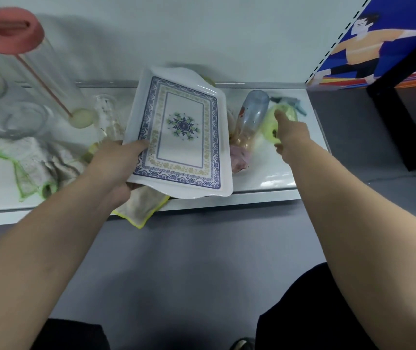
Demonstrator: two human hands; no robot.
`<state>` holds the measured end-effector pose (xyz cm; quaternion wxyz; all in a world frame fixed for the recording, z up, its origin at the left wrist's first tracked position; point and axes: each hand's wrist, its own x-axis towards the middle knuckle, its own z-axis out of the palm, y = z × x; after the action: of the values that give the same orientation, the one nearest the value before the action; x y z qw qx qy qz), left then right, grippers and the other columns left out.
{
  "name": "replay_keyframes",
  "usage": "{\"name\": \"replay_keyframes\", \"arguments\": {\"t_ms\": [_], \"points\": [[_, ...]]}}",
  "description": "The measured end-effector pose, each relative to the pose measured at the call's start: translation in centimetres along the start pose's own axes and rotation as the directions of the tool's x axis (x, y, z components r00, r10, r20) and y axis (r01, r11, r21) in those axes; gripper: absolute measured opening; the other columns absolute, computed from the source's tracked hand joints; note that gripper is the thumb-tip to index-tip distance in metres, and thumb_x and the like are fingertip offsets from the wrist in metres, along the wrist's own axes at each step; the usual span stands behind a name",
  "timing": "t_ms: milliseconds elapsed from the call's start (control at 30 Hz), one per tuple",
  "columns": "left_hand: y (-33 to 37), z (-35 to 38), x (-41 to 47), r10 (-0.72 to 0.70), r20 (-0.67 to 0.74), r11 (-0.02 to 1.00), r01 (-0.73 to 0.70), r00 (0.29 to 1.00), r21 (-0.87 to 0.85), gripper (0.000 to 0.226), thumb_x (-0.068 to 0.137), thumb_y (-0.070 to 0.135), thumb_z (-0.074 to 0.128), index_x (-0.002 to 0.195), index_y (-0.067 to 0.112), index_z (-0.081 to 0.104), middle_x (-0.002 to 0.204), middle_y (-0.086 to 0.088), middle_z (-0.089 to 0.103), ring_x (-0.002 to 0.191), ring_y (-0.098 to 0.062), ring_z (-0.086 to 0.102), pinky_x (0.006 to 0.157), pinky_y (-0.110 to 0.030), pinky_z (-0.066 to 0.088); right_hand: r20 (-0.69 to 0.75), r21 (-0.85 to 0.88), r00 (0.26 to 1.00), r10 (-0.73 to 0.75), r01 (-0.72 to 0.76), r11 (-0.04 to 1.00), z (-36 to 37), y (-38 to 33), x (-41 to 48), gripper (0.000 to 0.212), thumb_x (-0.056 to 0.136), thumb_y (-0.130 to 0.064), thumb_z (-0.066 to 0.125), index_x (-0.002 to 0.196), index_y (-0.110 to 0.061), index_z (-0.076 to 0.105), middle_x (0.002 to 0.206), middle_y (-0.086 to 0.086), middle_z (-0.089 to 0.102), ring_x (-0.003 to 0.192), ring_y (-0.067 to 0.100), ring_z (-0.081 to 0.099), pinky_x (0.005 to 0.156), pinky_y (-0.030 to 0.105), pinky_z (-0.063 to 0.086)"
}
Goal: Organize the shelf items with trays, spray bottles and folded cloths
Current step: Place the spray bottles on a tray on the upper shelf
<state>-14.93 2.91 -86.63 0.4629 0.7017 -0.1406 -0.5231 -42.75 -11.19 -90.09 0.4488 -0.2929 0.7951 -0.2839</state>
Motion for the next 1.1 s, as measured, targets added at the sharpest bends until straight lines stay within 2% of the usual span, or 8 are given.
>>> {"name": "replay_keyframes", "arguments": {"t_ms": [67, 233, 400, 600, 733, 867, 967, 1100], "points": [[-0.3, 0.3, -0.2, -0.009, 0.017, 1.0, 0.009, 1.0, -0.02, 0.006, 0.094, 0.022, 0.066, 0.091, 0.017, 0.064, 0.066, 0.004, 0.073, 0.052, -0.012, 0.069, 0.046, -0.028, 0.056, -0.009, -0.034, 0.99, -0.138, 0.138, 0.99, 0.7, -1.6, -1.3, 0.077, 0.087, -0.061, 0.057, 0.143, -0.013, 0.036, 0.13, 0.011, 0.059, 0.095, 0.028, 0.055, 0.069, 0.034, 0.046], [-0.1, 0.9, -0.5, -0.011, 0.047, 0.996, 0.015, 0.999, -0.085, 0.013, 0.092, 0.032, 0.069, 0.093, 0.019, 0.065, 0.071, 0.003, 0.076, 0.059, -0.015, 0.072, 0.053, -0.031, 0.059, 0.172, -0.166, 0.845, -0.506, 0.532, 0.83, 3.2, -4.2, -7.9, 0.077, 0.091, -0.055, 0.058, 0.152, -0.018, 0.028, 0.14, 0.005, 0.054, 0.122, 0.02, 0.053, 0.087, 0.02, 0.035], [0.7, 0.2, -0.2, 0.022, 0.039, 0.985, -0.015, 0.999, -0.172, 0.025, 0.089, 0.038, 0.071, 0.103, 0.017, 0.067, 0.089, -0.003, 0.078, 0.077, -0.024, 0.075, 0.065, -0.039, 0.06, 0.407, -0.223, 0.695, -0.592, 0.705, 0.673, 6.0, -3.8, -13.5, 0.075, 0.082, -0.059, 0.064, 0.145, -0.03, 0.035, 0.126, 0.001, 0.054, 0.111, 0.017, 0.054, 0.089, 0.028, 0.041], [1.2, -0.9, -0.4, 0.057, 0.029, 0.978, -0.05, 0.998, -0.202, 0.026, 0.088, 0.031, 0.072, 0.107, 0.014, 0.067, 0.092, -0.007, 0.078, 0.081, -0.027, 0.076, 0.071, -0.043, 0.06, 0.505, -0.299, 0.583, -0.637, 0.81, 0.505, 6.6, -3.2, -15.9, 0.075, 0.078, -0.052, 0.067, 0.14, -0.028, 0.033, 0.124, 0.002, 0.053, 0.108, 0.02, 0.053, 0.087, 0.032, 0.043], [1.5, -0.6, -2.2, 0.084, 0.039, 0.983, -0.076, 0.996, -0.165, 0.022, 0.088, 0.026, 0.073, 0.106, 0.015, 0.067, 0.093, -0.007, 0.078, 0.08, -0.025, 0.076, 0.064, -0.037, 0.059, 0.468, -0.26, 0.571, -0.675, 0.818, 0.512, 5.6, -3.9, -17.2, 0.084, 0.077, -0.047, 0.072, 0.144, -0.022, 0.03, 0.127, 0.006, 0.05, 0.109, 0.023, 0.055, 0.093, 0.037, 0.049], [2.6, -0.3, -5.3, 0.117, 0.056, 0.981, -0.107, 0.992, -0.162, 0.032, 0.093, 0.032, 0.068, 0.117, 0.012, 0.065, 0.102, -0.008, 0.077, 0.09, -0.026, 0.075, 0.07, -0.038, 0.06, 0.553, -0.278, 0.591, -0.588, 0.796, 0.538, 2.6, -4.5, -19.6, 0.102, 0.085, -0.046, 0.067, 0.156, -0.038, -0.005, 0.126, 0.011, 0.043, 0.105, 0.025, 0.052, 0.084, 0.033, 0.038], [3.7, -0.1, -9.3, 0.087, 0.091, 0.995, -0.082, 0.992, -0.059, 0.029, 0.095, 0.032, 0.066, 0.116, 0.012, 0.066, 0.098, -0.007, 0.078, 0.086, -0.026, 0.076, 0.067, -0.04, 0.061, 0.571, -0.35, 0.697, -0.434, 0.685, 0.639, -1.3, -4.2, -22.5, 0.095, 0.086, -0.042, 0.065, 0.155, -0.044, 0.0, 0.153, 0.01, 0.026, 0.14, 0.03, 0.033, 0.103, 0.046, 0.038], [5.2, 0.4, -15.6, 0.019, 0.121, 0.994, -0.031, 0.993, 0.102, 0.014, 0.094, 0.029, 0.067, 0.098, 0.015, 0.069, 0.08, -0.003, 0.077, 0.068, -0.022, 0.075, 0.065, -0.041, 0.06, 0.465, -0.468, 0.777, -0.425, 0.623, 0.627, -6.1, -4.2, -27.6, 0.091, 0.08, -0.045, 0.069, 0.153, -0.024, 0.019, 0.158, 0.009, 0.022, 0.144, 0.028, 0.025, 0.108, 0.045, 0.038]]}}
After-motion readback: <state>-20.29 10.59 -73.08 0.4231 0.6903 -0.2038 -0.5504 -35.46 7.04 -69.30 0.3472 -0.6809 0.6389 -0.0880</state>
